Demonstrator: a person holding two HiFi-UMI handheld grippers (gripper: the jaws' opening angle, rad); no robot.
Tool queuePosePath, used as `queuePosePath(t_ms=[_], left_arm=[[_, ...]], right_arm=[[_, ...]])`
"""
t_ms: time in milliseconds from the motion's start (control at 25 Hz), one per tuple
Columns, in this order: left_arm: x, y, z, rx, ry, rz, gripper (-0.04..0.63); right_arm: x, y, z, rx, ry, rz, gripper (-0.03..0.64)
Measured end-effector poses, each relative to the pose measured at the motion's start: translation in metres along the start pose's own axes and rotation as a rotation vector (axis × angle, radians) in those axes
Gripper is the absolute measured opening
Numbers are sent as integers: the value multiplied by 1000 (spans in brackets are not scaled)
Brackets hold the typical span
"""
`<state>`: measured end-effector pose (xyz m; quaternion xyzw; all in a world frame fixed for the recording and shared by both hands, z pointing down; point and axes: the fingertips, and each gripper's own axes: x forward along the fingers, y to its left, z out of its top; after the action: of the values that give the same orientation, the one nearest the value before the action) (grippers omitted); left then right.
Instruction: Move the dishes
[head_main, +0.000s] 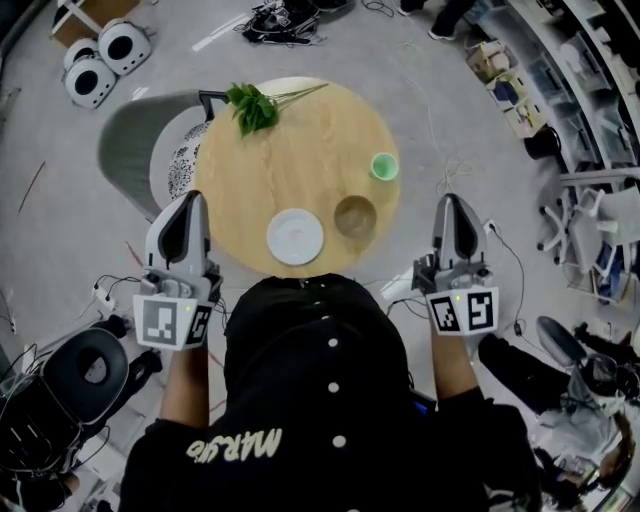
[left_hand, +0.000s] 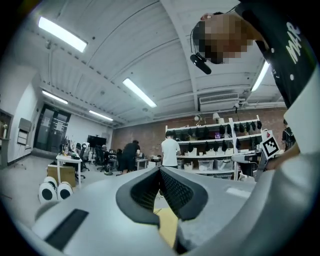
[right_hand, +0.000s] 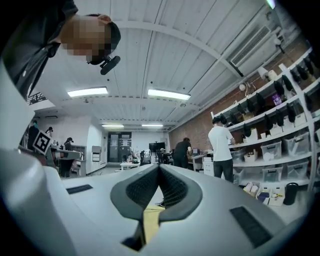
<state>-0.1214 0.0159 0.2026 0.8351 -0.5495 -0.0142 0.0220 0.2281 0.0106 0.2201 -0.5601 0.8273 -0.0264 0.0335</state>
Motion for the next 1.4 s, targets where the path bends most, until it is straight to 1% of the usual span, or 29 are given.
queuePosePath(t_ms=[120, 280, 360, 440, 560, 640, 720, 960, 1080, 1240, 1400], left_arm=[[-7, 1, 18, 21, -42, 7, 3], [-20, 3, 37, 45, -75, 36, 3], [-28, 4, 46, 65, -95, 67, 3], [-36, 7, 55, 80, -122, 116, 3], [-43, 6, 62, 76, -146, 154, 3], [-43, 2, 65, 75, -151, 154, 3], [-43, -2, 68, 88, -155, 149, 3], [-47, -9, 69, 115, -158, 148, 3], [-46, -11, 67, 118, -147, 145, 3], [-41, -14, 65, 121, -127, 136, 3], [-39, -15, 63, 115, -125, 134, 3]], right_arm=[[-4, -5, 14, -25, -34, -21, -14], [-12, -17, 33, -55, -69, -62, -5], [-16, -21, 42, -57, -82, -78, -5], [-21, -23, 49, -63, -92, -87, -5], [-27, -21, 55, -117, -100, -96, -5], [-29, -19, 58, -157, -99, -102, -5], [-29, -16, 62, -171, -105, -96, -5], [-32, -11, 66, -165, -115, -84, -6], [-29, -9, 66, -171, -98, -80, -6], [-25, -10, 71, -149, -96, -86, -6], [-23, -6, 71, -153, -97, -69, -6]])
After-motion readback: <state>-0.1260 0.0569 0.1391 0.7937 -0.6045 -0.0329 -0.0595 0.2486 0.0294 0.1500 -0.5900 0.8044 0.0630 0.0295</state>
